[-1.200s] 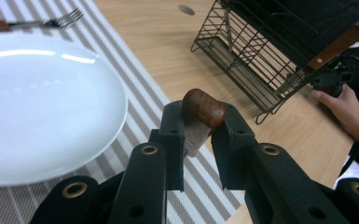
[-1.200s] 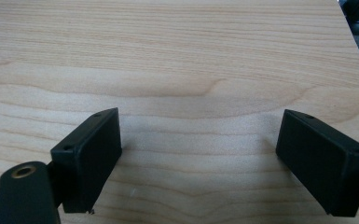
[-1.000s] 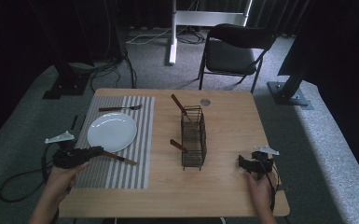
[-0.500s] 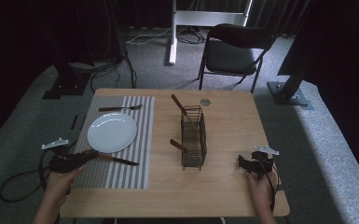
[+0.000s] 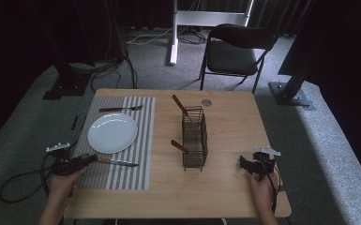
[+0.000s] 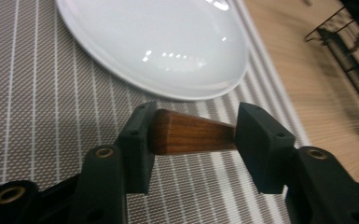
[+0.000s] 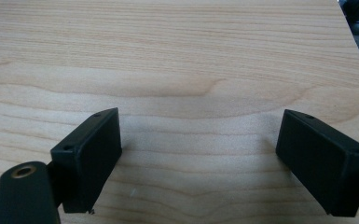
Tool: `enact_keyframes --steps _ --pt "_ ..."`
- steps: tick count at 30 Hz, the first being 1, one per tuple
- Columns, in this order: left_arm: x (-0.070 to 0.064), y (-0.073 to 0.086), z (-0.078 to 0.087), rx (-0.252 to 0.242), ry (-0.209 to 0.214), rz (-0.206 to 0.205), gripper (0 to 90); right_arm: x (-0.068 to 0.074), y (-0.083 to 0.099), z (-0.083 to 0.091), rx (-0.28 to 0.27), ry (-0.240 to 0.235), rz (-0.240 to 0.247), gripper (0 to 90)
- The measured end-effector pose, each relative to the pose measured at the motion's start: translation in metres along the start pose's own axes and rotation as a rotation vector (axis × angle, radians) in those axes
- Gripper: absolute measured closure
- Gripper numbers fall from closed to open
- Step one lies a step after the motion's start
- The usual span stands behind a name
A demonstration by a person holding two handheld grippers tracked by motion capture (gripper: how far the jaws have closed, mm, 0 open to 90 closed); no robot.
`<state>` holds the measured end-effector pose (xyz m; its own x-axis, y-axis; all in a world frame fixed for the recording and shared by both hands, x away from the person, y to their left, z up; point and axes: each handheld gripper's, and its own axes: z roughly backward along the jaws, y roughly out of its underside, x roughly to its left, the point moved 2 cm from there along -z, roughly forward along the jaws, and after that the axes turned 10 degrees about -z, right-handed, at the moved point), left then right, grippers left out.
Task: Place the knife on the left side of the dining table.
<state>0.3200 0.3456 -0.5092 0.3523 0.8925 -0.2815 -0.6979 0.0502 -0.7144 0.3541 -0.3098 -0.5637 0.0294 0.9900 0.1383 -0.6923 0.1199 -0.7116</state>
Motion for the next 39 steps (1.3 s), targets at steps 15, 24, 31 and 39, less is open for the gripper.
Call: enact_keyframes --steps 15,24,31,39 --pt "0.0 0.006 -0.019 0.101 -0.08 0.001 38.2 0.0 0.0 0.0 0.0 0.0 0.0 13.4" --pt "-0.005 0.006 -0.031 0.156 -0.13 -0.026 30.5 0.0 0.0 0.0 0.0 0.0 0.0 13.4" --pt "-0.008 0.006 -0.035 0.187 -0.144 -0.033 29.0 0.0 0.0 0.0 0.0 0.0 0.0 13.3" --pt "-0.009 0.005 -0.041 0.219 -0.23 -0.041 20.5 0.0 0.0 0.0 0.0 0.0 0.0 13.4"
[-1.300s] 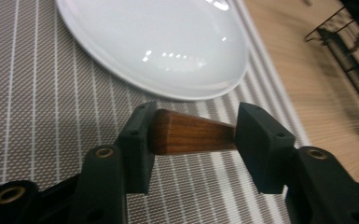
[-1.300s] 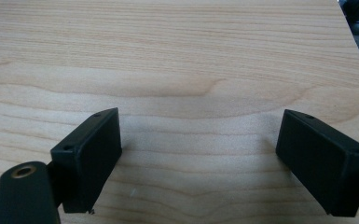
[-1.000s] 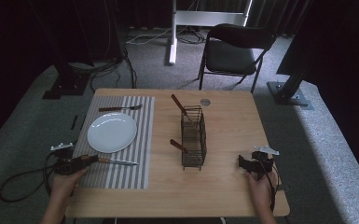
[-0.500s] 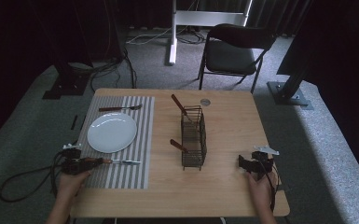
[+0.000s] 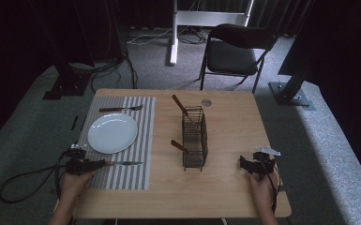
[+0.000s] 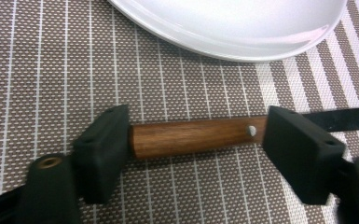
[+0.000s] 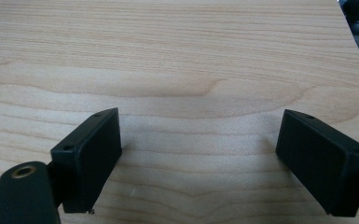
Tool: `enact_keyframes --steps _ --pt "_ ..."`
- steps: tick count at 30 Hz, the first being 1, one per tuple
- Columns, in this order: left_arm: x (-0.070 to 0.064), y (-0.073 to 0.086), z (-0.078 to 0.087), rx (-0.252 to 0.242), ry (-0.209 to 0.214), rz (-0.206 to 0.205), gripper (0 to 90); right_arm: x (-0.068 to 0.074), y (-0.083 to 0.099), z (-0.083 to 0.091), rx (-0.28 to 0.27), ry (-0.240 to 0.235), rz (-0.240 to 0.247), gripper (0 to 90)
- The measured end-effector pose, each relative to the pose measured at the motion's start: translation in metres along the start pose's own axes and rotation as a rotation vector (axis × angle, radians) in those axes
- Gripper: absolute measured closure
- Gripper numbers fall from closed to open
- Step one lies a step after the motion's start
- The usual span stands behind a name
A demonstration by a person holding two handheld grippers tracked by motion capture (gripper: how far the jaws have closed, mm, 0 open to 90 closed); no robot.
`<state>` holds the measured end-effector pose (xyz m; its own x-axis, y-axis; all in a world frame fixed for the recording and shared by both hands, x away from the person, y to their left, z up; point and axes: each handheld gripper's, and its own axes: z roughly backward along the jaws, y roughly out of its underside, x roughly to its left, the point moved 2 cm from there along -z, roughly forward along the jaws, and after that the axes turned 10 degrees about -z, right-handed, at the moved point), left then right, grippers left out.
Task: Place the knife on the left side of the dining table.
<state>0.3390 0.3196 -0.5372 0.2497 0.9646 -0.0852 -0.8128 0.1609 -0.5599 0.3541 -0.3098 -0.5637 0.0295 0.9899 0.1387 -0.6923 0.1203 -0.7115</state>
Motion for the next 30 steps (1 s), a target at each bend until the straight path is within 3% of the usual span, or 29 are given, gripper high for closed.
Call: enact_keyframes --steps 1,6,11,14,20,21,22,27,30 --pt "0.0 -0.001 0.0 0.008 -0.019 -0.004 18.3 0.0 0.0 0.0 0.0 0.0 0.0 13.4" --pt "-0.001 0.002 0.004 -0.029 -0.019 -0.003 18.2 0.0 0.0 0.0 0.0 0.0 0.0 13.4" --pt "-0.003 0.012 0.01 -0.045 -0.016 -0.05 10.6 0.0 0.0 0.0 0.0 0.001 0.001 13.3" --pt "-0.005 0.019 0.014 -0.075 -0.027 -0.066 10.5 0.0 0.0 0.0 0.0 0.001 0.001 13.3" --pt "-0.013 0.036 0.022 -0.162 0.012 -0.046 9.2 0.0 0.0 0.0 0.0 0.0 0.001 13.4" --pt "-0.014 0.039 0.022 -0.168 0.007 -0.056 7.4 0.0 0.0 0.0 0.0 0.001 0.0 13.4" --pt "-0.015 0.042 0.022 -0.162 0.003 -0.073 0.0 0.0 0.0 0.0 0.0 0.001 0.001 13.4" --pt "-0.019 0.053 0.025 -0.202 -0.096 -0.132 0.0 0.0 0.0 0.0 0.0 0.0 0.0 13.4" --pt "-0.017 0.056 0.024 -0.218 -0.136 -0.143 0.0 0.0 0.0 0.0 0.0 0.0 0.001 13.3"
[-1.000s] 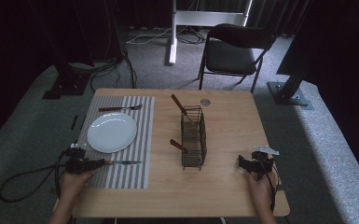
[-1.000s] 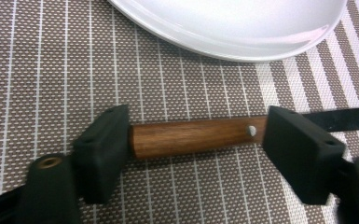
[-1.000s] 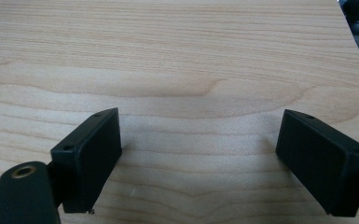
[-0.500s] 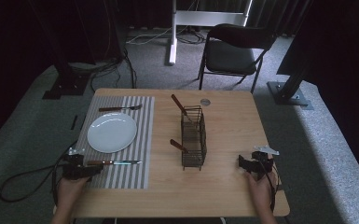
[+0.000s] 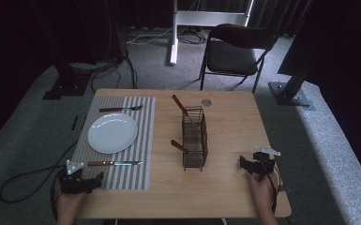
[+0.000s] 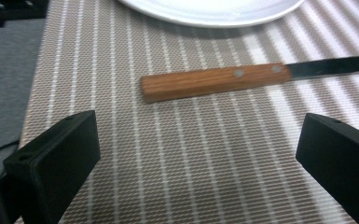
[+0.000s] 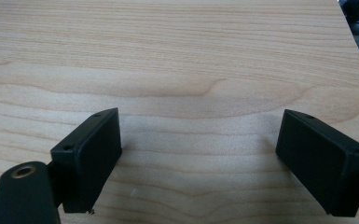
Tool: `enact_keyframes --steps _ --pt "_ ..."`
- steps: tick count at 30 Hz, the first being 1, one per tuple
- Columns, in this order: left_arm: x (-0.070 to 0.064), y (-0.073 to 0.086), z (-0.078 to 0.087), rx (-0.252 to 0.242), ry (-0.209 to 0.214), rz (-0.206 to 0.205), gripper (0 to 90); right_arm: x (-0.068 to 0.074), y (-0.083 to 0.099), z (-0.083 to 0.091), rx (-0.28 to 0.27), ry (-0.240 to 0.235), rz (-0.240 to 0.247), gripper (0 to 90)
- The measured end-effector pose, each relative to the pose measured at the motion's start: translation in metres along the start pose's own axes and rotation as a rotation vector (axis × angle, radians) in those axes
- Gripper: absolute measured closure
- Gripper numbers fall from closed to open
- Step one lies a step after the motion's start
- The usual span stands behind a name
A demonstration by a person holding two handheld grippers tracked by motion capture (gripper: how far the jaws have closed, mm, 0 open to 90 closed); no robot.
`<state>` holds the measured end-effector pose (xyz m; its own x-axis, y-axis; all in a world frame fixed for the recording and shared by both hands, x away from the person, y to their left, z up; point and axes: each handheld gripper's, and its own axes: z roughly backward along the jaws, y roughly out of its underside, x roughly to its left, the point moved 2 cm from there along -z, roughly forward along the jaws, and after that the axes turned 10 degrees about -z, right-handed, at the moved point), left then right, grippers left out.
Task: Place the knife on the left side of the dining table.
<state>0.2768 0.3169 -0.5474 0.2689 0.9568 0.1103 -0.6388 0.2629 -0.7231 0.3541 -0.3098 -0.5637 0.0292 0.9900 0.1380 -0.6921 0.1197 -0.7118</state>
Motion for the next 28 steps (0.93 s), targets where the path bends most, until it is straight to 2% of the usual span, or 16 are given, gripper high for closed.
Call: enact_keyframes --steps 2,5,7,10,12,15,28 --pt "0.002 0.002 -0.002 0.005 -0.008 0.012 0.0 0.0 0.0 0.0 0.0 0.0 0.0 13.3" --pt "0.002 0.004 -0.007 0.003 0.013 0.019 0.0 0.0 0.0 0.0 0.0 0.0 0.0 13.3" --pt "0.001 0.005 -0.011 0.026 -0.004 0.007 0.0 0.0 0.0 0.0 0.0 0.0 0.0 13.4" --pt "0.0 0.004 -0.013 0.025 -0.02 0.013 0.0 0.0 0.0 0.0 0.0 0.0 0.0 13.3" --pt "0.0 0.005 -0.014 0.063 -0.033 0.016 0.0 0.0 0.0 0.0 0.0 0.0 0.0 13.3" --pt "-0.003 0.004 -0.015 0.07 -0.059 0.034 0.0 0.0 0.0 0.0 0.0 0.0 -0.001 13.3" --pt "-0.003 0.004 -0.015 0.07 -0.063 0.038 0.0 0.0 0.0 0.0 0.0 0.0 -0.001 13.3"
